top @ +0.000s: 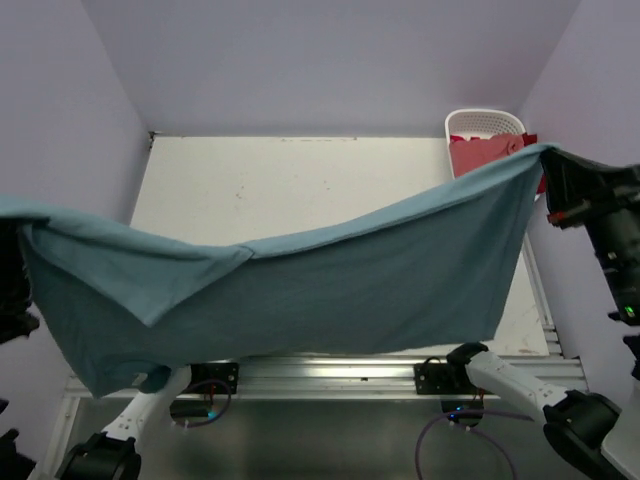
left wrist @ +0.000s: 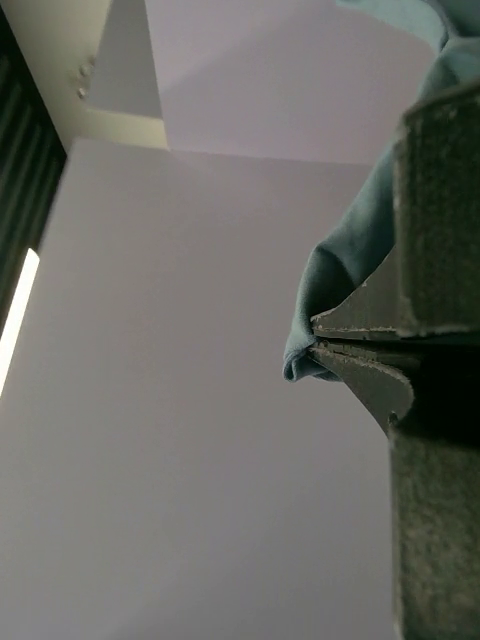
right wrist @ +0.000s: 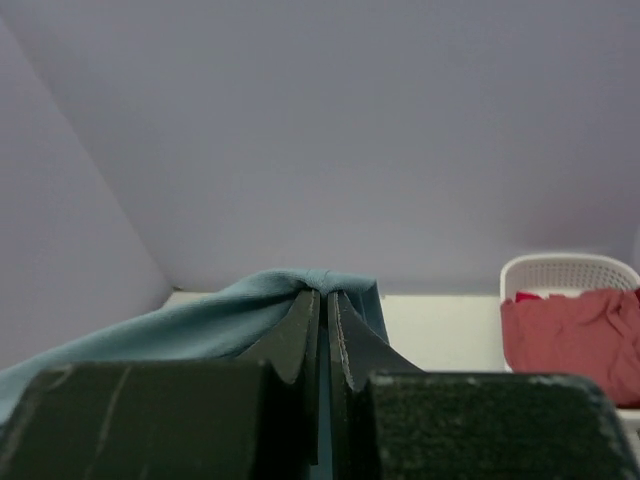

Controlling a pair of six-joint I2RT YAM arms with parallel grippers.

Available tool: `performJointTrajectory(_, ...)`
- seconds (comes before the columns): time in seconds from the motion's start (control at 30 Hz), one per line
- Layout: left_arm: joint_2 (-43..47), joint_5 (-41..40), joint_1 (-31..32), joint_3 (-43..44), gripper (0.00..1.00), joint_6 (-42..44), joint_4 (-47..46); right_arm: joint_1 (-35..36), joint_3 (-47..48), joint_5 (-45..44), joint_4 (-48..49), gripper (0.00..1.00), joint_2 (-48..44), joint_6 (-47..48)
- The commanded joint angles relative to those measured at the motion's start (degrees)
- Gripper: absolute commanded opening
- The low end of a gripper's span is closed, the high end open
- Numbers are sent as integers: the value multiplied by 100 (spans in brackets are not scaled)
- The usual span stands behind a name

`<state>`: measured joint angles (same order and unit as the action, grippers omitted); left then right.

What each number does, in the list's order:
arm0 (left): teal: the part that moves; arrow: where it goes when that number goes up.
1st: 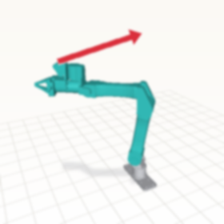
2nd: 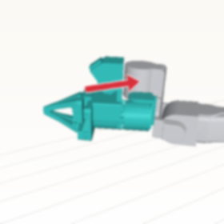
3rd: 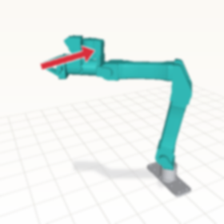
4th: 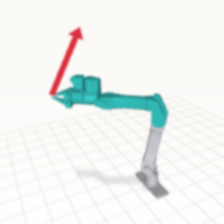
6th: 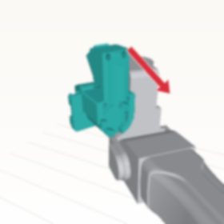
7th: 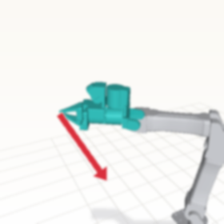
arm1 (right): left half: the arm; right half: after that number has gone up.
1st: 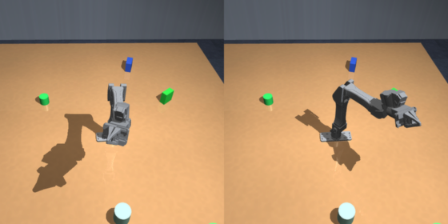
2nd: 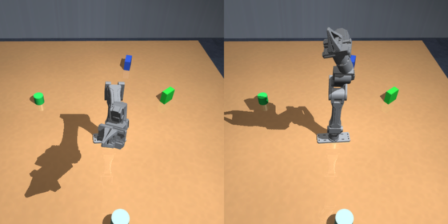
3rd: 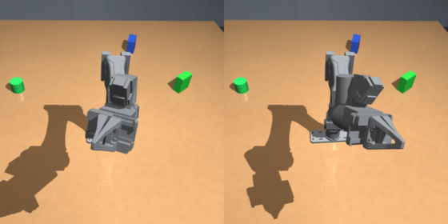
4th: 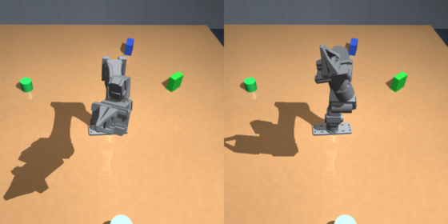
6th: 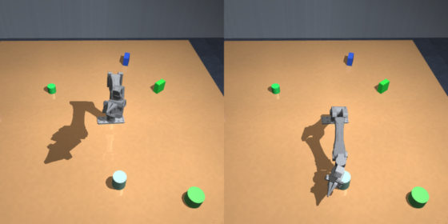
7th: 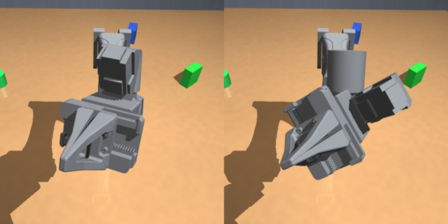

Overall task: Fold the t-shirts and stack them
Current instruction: Flatten the tshirt out

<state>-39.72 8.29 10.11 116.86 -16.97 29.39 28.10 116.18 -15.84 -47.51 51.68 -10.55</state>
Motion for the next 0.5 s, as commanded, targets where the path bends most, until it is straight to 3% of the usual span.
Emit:
performJointTrajectory(0.0, -1052, -1108, -27, -988, 0, 650, 182, -15, -8, -1113, -723, 0, 1229, -105)
performJointTrajectory(0.1, -1484, -1787, 114, -1595, 0, 669, 68, -6, -122, -1570, -926, 0, 1923, -369)
performJointTrajectory(0.23, -2092, -1438, 114, -1605, 0, 485, -29, -15, -297, -1625, -787, 0, 2346, -475)
performJointTrajectory(0.4, -1874, -1103, 114, -894, 0, 405, 93, -15, -657, -967, -67, 0, 1445, -343)
performJointTrajectory(0.47, -1592, -498, 114, -858, 0, 335, -20, -15, -860, -326, 205, 0, 1048, -273)
